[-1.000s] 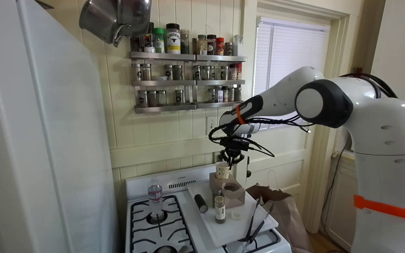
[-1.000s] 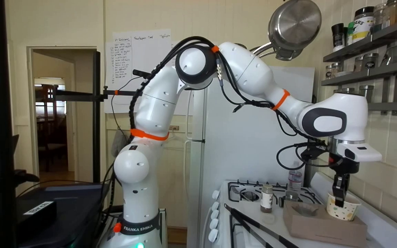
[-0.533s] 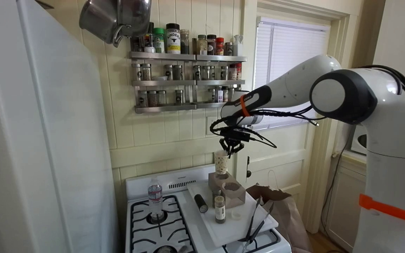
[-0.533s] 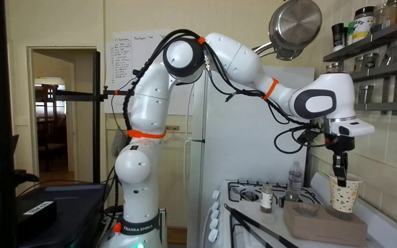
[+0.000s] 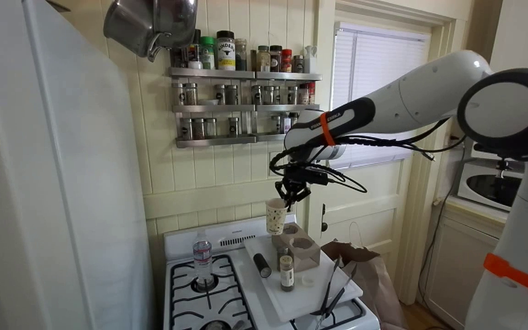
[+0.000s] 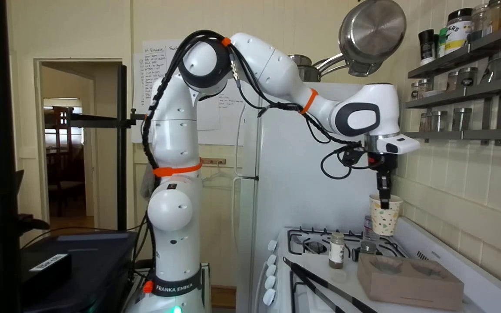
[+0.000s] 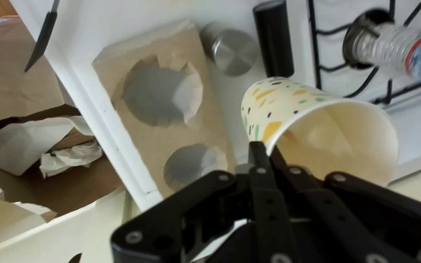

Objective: Move the cup to the left side of the stove

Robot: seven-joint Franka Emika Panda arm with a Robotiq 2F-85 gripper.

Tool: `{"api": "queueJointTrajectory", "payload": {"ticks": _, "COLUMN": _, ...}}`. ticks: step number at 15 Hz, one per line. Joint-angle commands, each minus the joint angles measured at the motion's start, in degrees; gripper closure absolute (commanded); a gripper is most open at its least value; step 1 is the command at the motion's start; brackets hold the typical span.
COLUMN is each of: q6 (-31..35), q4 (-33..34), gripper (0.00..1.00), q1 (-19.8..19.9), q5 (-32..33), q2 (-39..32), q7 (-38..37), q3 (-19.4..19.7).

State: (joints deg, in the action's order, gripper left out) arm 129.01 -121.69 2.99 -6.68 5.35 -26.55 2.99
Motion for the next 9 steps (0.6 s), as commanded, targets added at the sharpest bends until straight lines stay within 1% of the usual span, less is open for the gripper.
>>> {"api": "queueJointTrajectory", "payload": {"ticks": 1, "q6": -3.0, "q4": -8.4, "gripper": 0.99, "q1": -2.9, "q5": -1.4, "q2": 8.6, "q7": 5.8, "q3": -3.3}}
{"api": "queueJointTrajectory", "payload": {"ticks": 3, "q6": -4.7, "q4": -10.3, "gripper": 0.99, "q1": -4.6, "q5": -0.9, "q2": 10.4, "q7": 7.8, "q3": -5.7}}
{"api": "queueJointTrajectory", "payload": {"ticks": 4, "q6": -5.9, "q4": -10.1, "gripper": 0.99, "q1": -5.2, "q5": -1.0, "q2": 10.7, "q7": 10.1, "q3": -6.1}}
{"api": "queueJointTrajectory", "payload": {"ticks": 5, "q6": -4.1, "q4": -7.7, "gripper": 0.99, "q1": -3.9, "q5": -0.5, "q2": 8.1, "q7": 6.2, "q3": -6.0}}
{"api": "queueJointTrajectory", "payload": {"ticks": 7, "q6": -4.3, "q4": -8.0, "gripper": 0.97, "q1": -4.3, "q5": -0.5, "q2": 8.7, "q7": 5.9, "q3": -6.7}}
{"api": "queueJointTrajectory", "payload": {"ticks": 9, "q6": -4.3, "q4": -7.8, "gripper": 0.97, "q1": -3.9, "q5": -0.5, "q2": 8.4, "q7": 6.0, "q3": -6.3}}
